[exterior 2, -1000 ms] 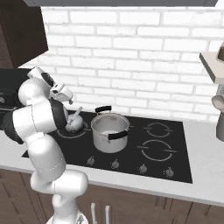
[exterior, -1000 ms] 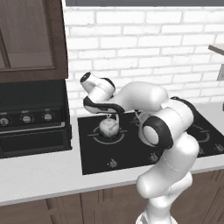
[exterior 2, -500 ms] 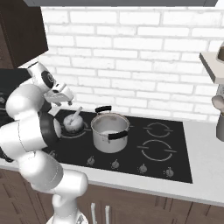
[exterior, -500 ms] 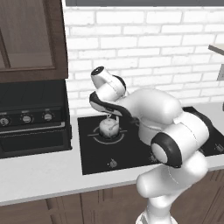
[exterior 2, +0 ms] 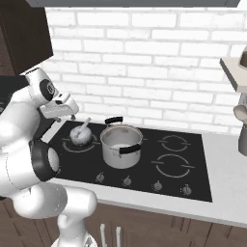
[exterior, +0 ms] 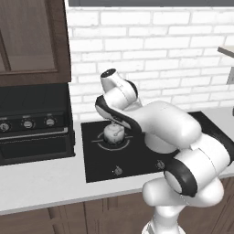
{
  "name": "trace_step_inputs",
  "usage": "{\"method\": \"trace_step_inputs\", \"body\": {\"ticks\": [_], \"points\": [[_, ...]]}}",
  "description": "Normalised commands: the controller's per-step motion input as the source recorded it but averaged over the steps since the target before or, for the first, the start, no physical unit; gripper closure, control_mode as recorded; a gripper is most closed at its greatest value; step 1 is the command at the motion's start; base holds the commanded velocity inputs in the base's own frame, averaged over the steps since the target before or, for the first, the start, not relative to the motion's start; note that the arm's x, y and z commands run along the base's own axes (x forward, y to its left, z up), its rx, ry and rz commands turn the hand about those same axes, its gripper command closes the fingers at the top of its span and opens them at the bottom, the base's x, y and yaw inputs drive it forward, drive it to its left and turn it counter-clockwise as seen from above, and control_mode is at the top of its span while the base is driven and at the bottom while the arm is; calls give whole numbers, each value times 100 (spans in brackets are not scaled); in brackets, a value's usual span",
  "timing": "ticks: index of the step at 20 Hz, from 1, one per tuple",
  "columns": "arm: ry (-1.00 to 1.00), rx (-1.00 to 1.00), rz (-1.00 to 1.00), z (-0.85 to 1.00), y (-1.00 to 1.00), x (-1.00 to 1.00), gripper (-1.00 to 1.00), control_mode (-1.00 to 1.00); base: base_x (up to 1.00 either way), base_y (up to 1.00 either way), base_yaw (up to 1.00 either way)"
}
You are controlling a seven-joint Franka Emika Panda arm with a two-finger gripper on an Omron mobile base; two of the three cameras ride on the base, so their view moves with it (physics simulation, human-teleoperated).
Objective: Pick the kettle from the counter and place it on a stove burner. Then turn the burner on.
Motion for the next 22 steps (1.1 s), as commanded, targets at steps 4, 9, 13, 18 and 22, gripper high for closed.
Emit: {"method": "trace_step_inputs", "body": {"ticks": [4,9,13,18,22], "points": [[21,4,9,0,1,-62,-100,-100,0,0,0],[22,9,10,-17,4,-50,-100,-100,0,0,0],[16,14,10,-55,9,-43,-100,-100,0,0,0],[22,3,10,-73,21,-22,-100,-100,0,0,0],[16,0,7,-59,23,-18,-100,-100,0,0,0]]}}
